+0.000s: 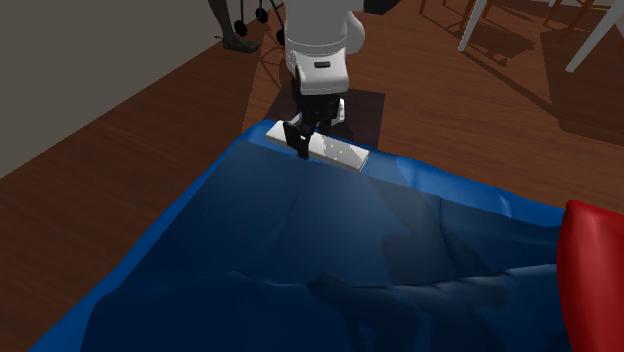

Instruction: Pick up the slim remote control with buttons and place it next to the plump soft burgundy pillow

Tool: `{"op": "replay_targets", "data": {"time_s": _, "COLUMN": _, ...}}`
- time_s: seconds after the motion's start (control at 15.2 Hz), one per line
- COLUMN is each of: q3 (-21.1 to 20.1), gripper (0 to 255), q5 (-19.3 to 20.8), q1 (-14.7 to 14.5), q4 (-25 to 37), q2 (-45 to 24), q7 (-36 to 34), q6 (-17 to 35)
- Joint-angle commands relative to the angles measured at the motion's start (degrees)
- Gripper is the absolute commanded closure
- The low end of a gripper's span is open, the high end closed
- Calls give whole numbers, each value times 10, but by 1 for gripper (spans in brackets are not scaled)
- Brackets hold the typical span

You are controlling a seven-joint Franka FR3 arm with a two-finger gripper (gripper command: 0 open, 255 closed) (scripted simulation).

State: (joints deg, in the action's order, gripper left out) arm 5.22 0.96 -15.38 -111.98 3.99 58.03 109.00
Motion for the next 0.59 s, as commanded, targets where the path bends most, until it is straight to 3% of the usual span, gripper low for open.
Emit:
{"op": "replay_targets", "data": {"time_s": 0.0, "q3": -15, "gripper": 255, "q5": -1, "q1": -13, "q4": 2, "q2": -4, "q7": -28, "q6": 1}}
{"op": "replay_targets", "data": {"time_s": 0.53, "q3": -70, "gripper": 255, "q5": -2, "q1": -64, "q4": 45, "q2": -39, "q7": -134, "q6": -7}}
